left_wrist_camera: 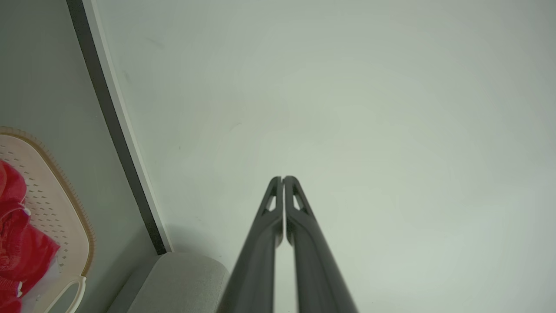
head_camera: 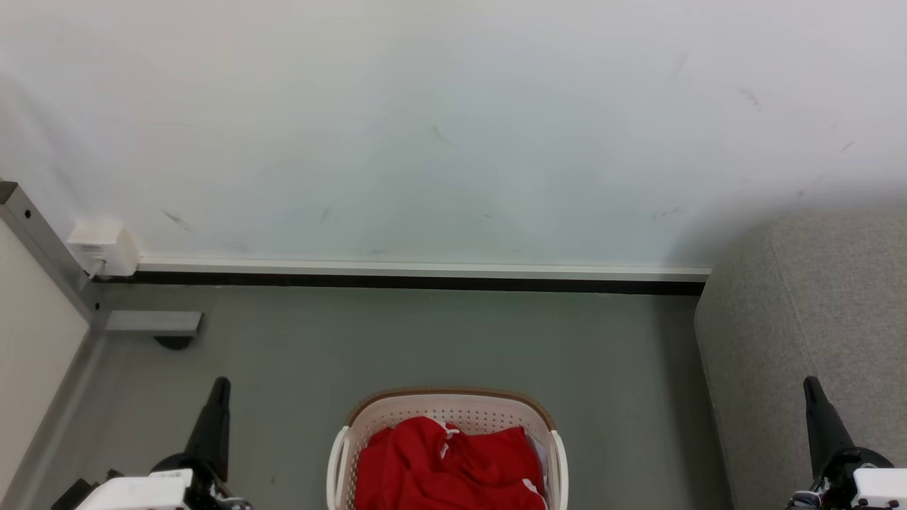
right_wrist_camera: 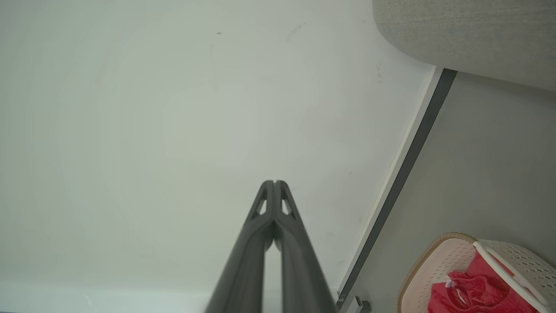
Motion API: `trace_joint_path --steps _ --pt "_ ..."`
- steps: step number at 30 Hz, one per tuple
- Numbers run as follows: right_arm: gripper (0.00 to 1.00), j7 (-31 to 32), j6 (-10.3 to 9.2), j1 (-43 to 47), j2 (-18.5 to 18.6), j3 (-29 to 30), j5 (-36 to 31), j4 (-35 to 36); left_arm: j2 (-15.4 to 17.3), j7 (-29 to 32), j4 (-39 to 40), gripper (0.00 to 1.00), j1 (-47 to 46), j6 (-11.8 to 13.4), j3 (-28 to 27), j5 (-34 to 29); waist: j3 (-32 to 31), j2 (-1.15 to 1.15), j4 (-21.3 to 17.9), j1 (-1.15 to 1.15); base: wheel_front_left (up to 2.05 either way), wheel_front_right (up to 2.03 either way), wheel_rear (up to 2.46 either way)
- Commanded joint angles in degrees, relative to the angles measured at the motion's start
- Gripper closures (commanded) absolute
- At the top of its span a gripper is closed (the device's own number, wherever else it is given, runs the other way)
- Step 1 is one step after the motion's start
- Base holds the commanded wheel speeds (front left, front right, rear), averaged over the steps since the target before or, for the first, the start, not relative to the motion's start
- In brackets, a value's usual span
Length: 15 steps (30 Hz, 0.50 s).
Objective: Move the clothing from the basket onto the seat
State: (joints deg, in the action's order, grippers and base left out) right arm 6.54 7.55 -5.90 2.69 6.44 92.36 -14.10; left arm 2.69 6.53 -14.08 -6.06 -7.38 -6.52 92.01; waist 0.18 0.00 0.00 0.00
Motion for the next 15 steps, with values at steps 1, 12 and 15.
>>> trace_joint_path --steps 1,12,15 --pt "1.00 0.15 -0.13 -0.75 0.40 0.17 0.12 0.20 0.39 0.18 0.17 1.00 -0.40 -0.30 -0.12 0.78 0.00 0.00 0.00 0.00 0.00 0.00 0.00" --pt "1.00 0.15 -0.13 -0.75 0.40 0.17 0.12 0.20 0.39 0.18 0.17 1.00 -0.41 -0.30 -0.12 0.78 0.00 0.00 0.00 0.00 0.00 0.00 0.00" --pt "1.00 0.15 -0.13 -0.75 0.40 0.17 0.12 0.20 0.39 0.18 0.17 1.00 -0.41 -0.30 -0.12 0.78 0.00 0.00 0.00 0.00 0.00 0.00 0.00"
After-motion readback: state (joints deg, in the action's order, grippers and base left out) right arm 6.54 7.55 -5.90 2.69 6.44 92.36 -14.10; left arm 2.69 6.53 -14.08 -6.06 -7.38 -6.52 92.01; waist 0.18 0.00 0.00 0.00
